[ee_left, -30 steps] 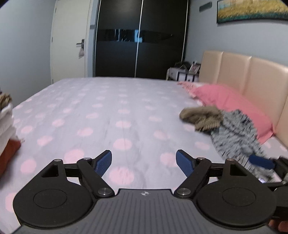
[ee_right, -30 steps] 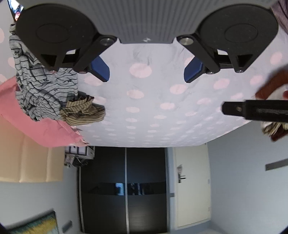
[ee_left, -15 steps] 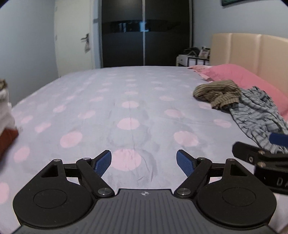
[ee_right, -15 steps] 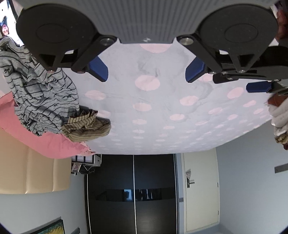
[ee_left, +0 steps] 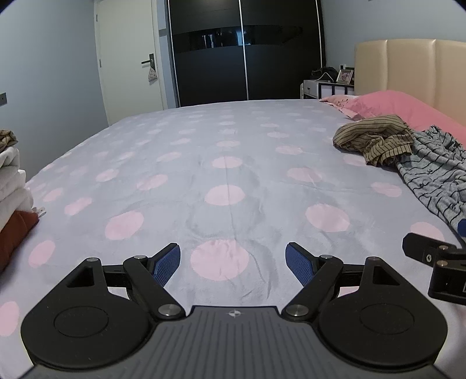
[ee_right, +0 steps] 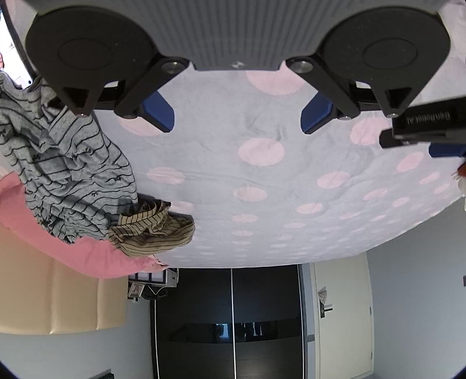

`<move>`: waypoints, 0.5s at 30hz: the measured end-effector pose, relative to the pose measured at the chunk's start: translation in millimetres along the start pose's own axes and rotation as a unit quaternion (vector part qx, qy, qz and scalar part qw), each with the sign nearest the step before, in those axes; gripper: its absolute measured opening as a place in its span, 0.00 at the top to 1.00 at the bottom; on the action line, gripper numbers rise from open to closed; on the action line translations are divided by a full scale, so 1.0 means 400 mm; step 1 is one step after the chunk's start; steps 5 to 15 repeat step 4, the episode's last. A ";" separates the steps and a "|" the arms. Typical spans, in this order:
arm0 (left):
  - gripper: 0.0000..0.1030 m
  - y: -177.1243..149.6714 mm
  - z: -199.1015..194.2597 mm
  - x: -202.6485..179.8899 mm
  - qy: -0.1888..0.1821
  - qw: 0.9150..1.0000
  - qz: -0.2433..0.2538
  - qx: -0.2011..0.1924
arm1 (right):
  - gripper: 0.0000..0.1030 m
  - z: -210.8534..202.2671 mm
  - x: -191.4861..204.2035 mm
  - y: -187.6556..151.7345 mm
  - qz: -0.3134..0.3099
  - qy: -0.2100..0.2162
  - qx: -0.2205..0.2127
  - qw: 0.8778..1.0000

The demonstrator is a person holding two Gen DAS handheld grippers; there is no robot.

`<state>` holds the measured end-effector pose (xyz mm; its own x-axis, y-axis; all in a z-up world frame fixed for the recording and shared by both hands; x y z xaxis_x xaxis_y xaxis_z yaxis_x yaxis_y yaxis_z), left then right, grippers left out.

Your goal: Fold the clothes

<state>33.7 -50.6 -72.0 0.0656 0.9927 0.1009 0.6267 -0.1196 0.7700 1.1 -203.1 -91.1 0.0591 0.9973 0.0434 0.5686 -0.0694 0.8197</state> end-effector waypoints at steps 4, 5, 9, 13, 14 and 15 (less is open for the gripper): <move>0.23 0.000 -0.005 0.004 0.001 1.000 -0.001 -0.003 | 0.07 -0.004 0.008 0.000 -0.009 0.002 -0.006 1.000; 0.23 0.000 -0.005 0.004 0.001 1.000 -0.001 -0.003 | 0.07 -0.004 0.008 0.000 -0.009 0.002 -0.006 1.000; 0.23 0.000 -0.005 0.004 0.001 1.000 -0.001 -0.003 | 0.07 -0.004 0.008 0.000 -0.009 0.002 -0.006 1.000; 0.23 0.000 -0.005 0.004 0.001 1.000 -0.001 -0.003 | 0.07 -0.004 0.008 0.000 -0.009 0.002 -0.006 1.000; 0.23 0.000 -0.005 0.004 0.001 1.000 -0.001 -0.003 | 0.07 -0.004 0.008 0.000 -0.009 0.002 -0.006 1.000; 0.23 0.000 -0.005 0.004 0.001 1.000 -0.001 -0.003 | 0.07 -0.004 0.008 0.000 -0.009 0.002 -0.006 1.000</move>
Point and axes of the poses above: each gripper's, at about its wrist camera, not at the fingertips, and z roughly the way its jaws point, x to its left, y to its top, the point moved 1 cm from there along z, roughly the way its jaws point, and after that the axes turned 6 degrees about x, right-handed, at the moved point
